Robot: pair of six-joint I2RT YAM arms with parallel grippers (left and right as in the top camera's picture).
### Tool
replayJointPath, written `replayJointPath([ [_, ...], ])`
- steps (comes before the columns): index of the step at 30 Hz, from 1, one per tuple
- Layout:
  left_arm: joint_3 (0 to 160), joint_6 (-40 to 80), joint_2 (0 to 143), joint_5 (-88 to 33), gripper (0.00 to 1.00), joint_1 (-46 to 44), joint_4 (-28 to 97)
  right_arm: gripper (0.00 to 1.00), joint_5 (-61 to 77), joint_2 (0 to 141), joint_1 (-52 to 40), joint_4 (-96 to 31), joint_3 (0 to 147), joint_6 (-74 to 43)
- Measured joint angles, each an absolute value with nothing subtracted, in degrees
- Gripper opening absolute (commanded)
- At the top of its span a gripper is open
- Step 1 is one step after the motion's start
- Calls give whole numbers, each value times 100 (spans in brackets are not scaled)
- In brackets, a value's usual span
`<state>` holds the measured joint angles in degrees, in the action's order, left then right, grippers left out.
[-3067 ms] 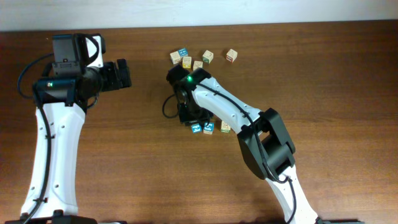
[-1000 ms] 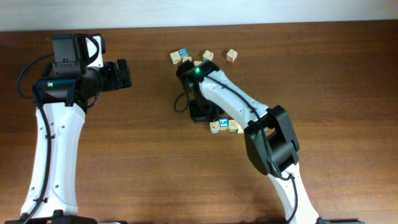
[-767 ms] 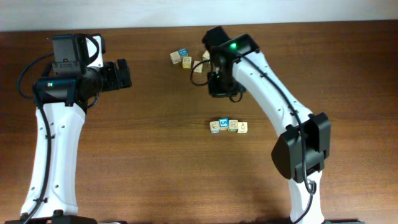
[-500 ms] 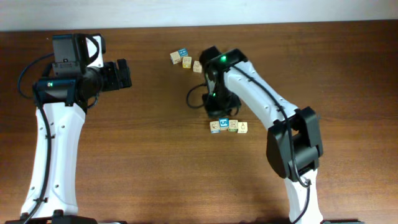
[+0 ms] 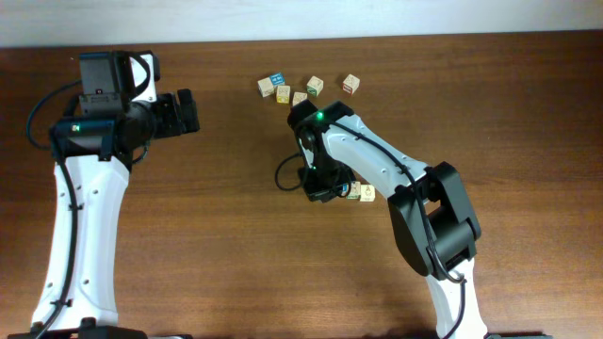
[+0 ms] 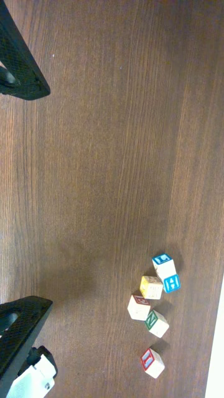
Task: Rotate 4 blocks
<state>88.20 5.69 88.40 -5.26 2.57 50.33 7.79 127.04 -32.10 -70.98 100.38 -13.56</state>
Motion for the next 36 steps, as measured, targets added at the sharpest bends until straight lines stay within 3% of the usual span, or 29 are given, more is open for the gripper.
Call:
replayJointPath([
  [12,8820,569,8840,-528,99,257,5033,4,834,12691,-3210,-6949,9760,-1378],
  [15,8820,569,8840,-528,99,257,5030,4,917,12031,-3131,-7063,9760,-1424],
  [20,8820,569,8840,-528,99,257,5030,4,893,11013,-2106,-7452,9675,-1505],
  [27,8820,569,8840,-528,99,257,5028,4,871,11122,-2018,-6289,8062,-1653],
  [36,8820,569,8840,-528,99,257,5030,4,1009,11465,-2018,-5902,7926,-1653],
])
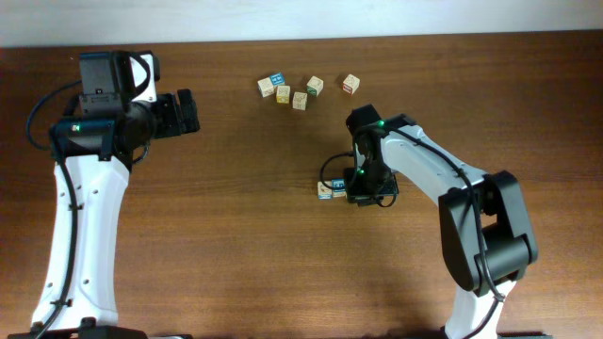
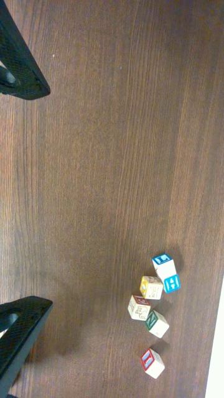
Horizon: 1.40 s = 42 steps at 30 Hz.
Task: Rotate 4 blocks
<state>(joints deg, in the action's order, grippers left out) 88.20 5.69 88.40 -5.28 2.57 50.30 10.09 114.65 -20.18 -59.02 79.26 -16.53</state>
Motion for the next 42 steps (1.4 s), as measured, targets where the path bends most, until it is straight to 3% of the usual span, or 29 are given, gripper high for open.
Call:
replayJointPath([
  [22,8820,569,8840,-528,99,257,5033,4,1048,11526,-2018,-5391,7915,-1643],
  [27,8820,569,8840,-528,99,257,5028,4,1151,11504,-1962,-6757,8615,-1588],
  [31,8820,569,8840,-528,99,257,5033,4,792,11432,-1546,-7030,8796,-1802],
  [42,8820,569,8840,-528,99,257,5033,4,716,11428,-1347,-5402,7924,-1848],
])
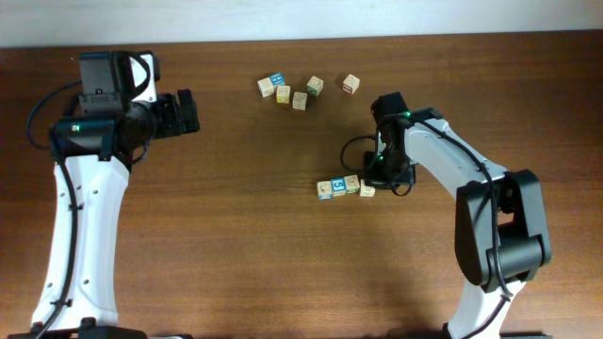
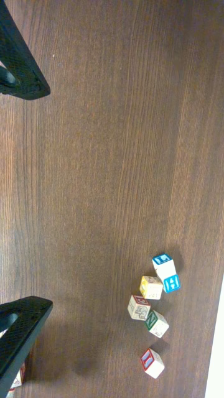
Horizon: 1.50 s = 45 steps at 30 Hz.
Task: Rotate 4 blocks
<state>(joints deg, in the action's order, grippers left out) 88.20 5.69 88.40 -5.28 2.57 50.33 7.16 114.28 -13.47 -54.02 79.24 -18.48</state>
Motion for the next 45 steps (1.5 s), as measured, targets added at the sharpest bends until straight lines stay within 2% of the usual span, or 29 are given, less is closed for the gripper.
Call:
replayJointPath([
  [13,8820,569,8840,-528,99,257,5033,5,808,11428,-1347,-5089,7918,-1487],
  [16,8820,569,8840,-528,99,257,5028,5,805,11432,-1347,-5374,8254,-1387],
  [23,8820,569,8840,-528,99,257,5033,4,810,11430,-1577,-4974,8543,-1313],
  [29,8820,569,8840,-526,99,257,5033,4,919,11437,-1671,-6534,8722,-1503],
  [33,8820,569,8840,-526,99,257,5030,4,939,11437,-1671,-6836,8799,-1503],
  [45,8820,569,8840,-528,99,257,5030,4,941,11443,-1671,-5581,7981,-1500],
])
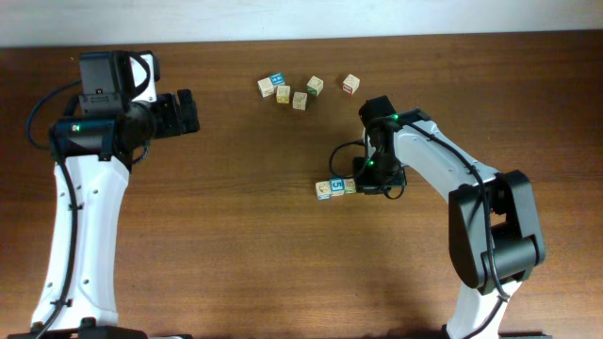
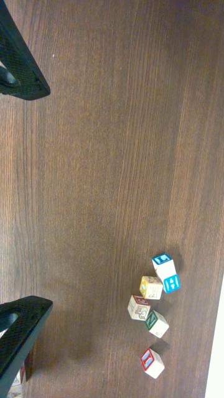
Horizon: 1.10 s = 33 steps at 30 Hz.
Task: Rotate 4 blocks
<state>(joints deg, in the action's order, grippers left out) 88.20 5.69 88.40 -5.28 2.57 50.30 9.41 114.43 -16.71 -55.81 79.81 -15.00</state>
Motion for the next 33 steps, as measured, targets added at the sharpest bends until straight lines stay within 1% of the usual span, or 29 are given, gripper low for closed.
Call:
replayJointPath([
  [4,8820,569,8840,-528,99,257,5030,4,969,11493,-1671,-5686,7981,-1503],
  [6,8820,569,8840,-528,99,257,5028,4,1074,11498,-1671,-6101,8077,-1498],
  [8,8820,569,8840,-528,99,257,5019,4,1111,11502,-1671,-6342,8545,-1500],
  [12,8820,569,8840,-528,99,257,5037,4,1066,11548,-1671,-5179,8809,-1507],
  [14,8820,569,8840,-528,99,257,5026,4,1041,11782,-1671,-4965,8823,-1507],
  [17,8820,569,8840,-528,99,257,5033,4,1044,12228,-1671,-5050,8823,-1522],
  [24,8820,569,8840,-526,99,257,5033,5,1105,12232,-1673,-4976,8910,-1498],
  [31,8820,569,8840,-528,99,257,5033,4,1122,12232,-1966,-4947,9052,-1693],
  [33,8820,569,8840,-528,99,257,5033,4,1157,12232,-1999,-4936,9052,-1566],
])
